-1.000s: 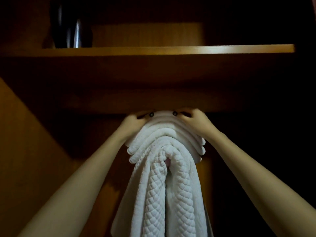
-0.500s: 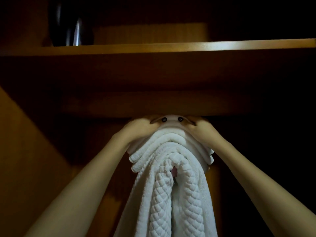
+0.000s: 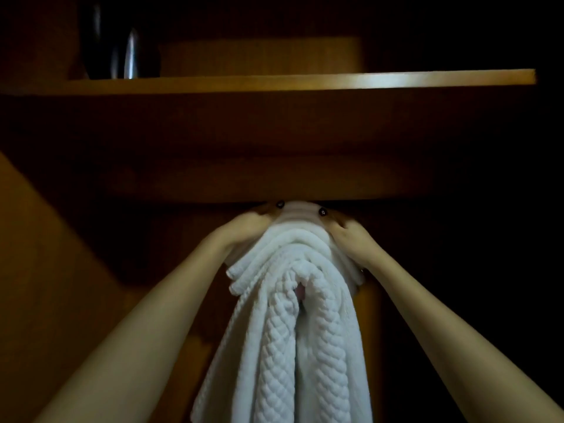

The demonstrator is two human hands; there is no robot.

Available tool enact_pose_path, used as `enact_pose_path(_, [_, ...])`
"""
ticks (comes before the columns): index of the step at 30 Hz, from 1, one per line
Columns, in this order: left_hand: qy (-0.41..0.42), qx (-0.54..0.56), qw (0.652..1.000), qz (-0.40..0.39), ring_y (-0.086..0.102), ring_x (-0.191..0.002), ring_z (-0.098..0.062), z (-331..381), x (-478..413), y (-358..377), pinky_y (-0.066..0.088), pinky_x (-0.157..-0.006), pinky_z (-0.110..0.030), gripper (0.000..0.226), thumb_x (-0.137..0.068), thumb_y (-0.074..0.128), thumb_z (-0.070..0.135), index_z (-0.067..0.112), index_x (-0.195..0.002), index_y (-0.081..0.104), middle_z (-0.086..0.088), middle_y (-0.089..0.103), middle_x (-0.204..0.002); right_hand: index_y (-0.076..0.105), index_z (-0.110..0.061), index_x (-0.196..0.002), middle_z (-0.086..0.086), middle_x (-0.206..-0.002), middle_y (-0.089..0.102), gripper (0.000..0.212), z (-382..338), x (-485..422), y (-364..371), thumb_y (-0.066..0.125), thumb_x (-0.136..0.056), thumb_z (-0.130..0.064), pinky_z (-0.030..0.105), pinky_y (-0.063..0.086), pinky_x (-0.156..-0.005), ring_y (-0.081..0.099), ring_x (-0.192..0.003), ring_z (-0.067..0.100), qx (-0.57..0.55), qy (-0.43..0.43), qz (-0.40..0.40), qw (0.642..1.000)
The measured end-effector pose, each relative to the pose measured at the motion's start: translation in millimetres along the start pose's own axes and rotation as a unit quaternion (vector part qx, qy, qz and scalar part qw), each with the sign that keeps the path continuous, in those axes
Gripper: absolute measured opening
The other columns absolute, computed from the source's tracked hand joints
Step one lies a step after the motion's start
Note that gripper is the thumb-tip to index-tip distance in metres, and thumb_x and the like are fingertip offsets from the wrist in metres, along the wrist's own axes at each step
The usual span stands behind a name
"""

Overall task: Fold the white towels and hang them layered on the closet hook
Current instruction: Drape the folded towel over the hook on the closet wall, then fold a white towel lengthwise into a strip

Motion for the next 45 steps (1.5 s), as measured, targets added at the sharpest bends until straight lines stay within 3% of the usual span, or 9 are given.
enact_pose_path(3, [0.018,-0.081,0.996,0.021,0.055,-0.119,-0.025,10.5,16.2,-7.5,0.04,-0.091,-0.028,0.05,-0.099,0.037,0.057,0.026,-0.131,0.058,-0.009,0.057,-0.135,0.06,-0.015,-0.131,0.005,-0.127,0.062,0.063,-7.3,17.1,-3.3,0.034,-0.098,-0.061,0.03,0.042,-0.091,0.058,-0.117,0.023,0.066,0.022,-0.028,0.997])
enact_pose_path(6, [0.062,-0.185,0.978,0.071,0.061,-0.1,-0.034,33.5,39.3,-20.3,0.037,-0.072,-0.031,0.042,-0.102,0.035,0.048,0.019,-0.079,0.055,-0.008,0.064,-0.092,0.046,-0.013,-0.143,0.005,-0.134,0.054,0.063,-20.4,44.7,-21.4,0.033,-0.1,-0.057,0.03,0.037,-0.1,0.05,-0.126,0.023,0.081,0.047,-0.028,0.995])
enact_pose_path(8, [0.107,-0.219,0.967,0.071,0.059,-0.107,-0.029,49.8,64.4,-21.0,0.043,-0.082,-0.037,0.034,-0.104,0.037,0.041,0.02,-0.093,0.061,-0.004,0.064,-0.098,0.038,-0.018,-0.149,0.002,-0.141,0.05,0.059,-34.0,68.8,-33.2,0.036,-0.101,-0.052,0.026,0.033,-0.102,0.045,-0.131,0.021,0.086,0.046,-0.017,0.995])
enact_pose_path(11, [0.178,-0.26,0.948,0.046,0.045,-0.131,-0.024,73.7,104.0,-10.0,0.033,-0.109,-0.036,0.041,-0.103,0.044,0.031,0.008,-0.135,0.054,-0.009,0.055,-0.138,0.031,-0.022,-0.153,0.003,-0.155,0.038,0.056,-64.9,113.9,-40.3,0.043,-0.102,-0.043,0.022,0.027,-0.102,0.036,-0.141,0.022,0.121,0.029,-0.014,0.992])
enact_pose_path(18, [0.225,-0.17,0.956,0.081,0.025,-0.146,-0.018,97.9,214.9,59.6,0.027,-0.115,-0.041,0.04,-0.1,0.048,0.03,0.017,-0.139,0.051,-0.001,0.047,-0.148,0.036,-0.015,-0.151,0.007,-0.155,0.037,0.059,-107.1,267.1,-57.4,0.058,-0.097,-0.026,0.04,0.027,-0.117,0.032,-0.143,0.026,0.272,0.028,0.001,0.962])
enact_pose_path(23, [0.237,-0.11,0.963,-0.06,0.017,-0.148,-0.019,102.7,306.2,161.5,0.02,-0.119,-0.042,0.047,-0.101,0.048,0.03,0.018,-0.145,0.042,0.0,0.039,-0.153,0.032,-0.024,-0.152,0.009,-0.159,0.029,0.056,-60.6,411.0,-104.6,0.05,-0.1,-0.035,0.054,0.022,-0.118,0.018,-0.148,0.033,0.35,0.184,-0.006,0.918])
enact_pose_path(33, [0.258,-0.058,0.92,-0.291,0.006,-0.15,-0.016,148.7,465.9,396.1,0.013,-0.122,-0.047,0.058,-0.099,0.044,0.046,0.028,-0.152,0.028,0.004,0.026,-0.16,0.026,-0.029,-0.154,0.009,-0.162,0.021,0.056,0.3,679.1,-230.2,0.046,-0.102,-0.038,0.056,0.017,-0.118,0.008,-0.15,0.036,0.426,0.403,-0.067,0.807])
enact_pose_path(40, [0.286,-0.001,0.854,-0.435,0.011,-0.15,-0.019,214.0,566.1,585.2,0.013,-0.122,-0.042,0.056,-0.101,0.044,0.042,0.022,-0.152,0.031,0.0,0.03,-0.158,0.026,-0.029,-0.153,0.008,-0.162,0.021,0.058,49.1,840.2,-342.3,0.048,-0.101,-0.038,0.057,0.019,-0.116,0.009,-0.149,0.036,0.431,0.552,-0.086,0.709])
enact_pose_path(45, [0.28,0.008,0.822,-0.496,0.012,-0.149,-0.019,261.0,603.2,711.4,0.015,-0.121,-0.042,0.054,-0.102,0.042,0.041,0.022,-0.151,0.032,0.001,0.031,-0.158,0.025,-0.027,-0.154,0.008,-0.161,0.02,0.058,94.3,920.8,-430.5,0.046,-0.101,-0.039,0.059,0.019,-0.114,0.009,-0.148,0.037,0.402,0.621,-0.061,0.67])
Point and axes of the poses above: each hand's wrist, its own x-axis away from the middle knuckle, its own y-axis out of the palm, z = x × y, the point moved 6 cm from there along -x, towards the middle knuckle
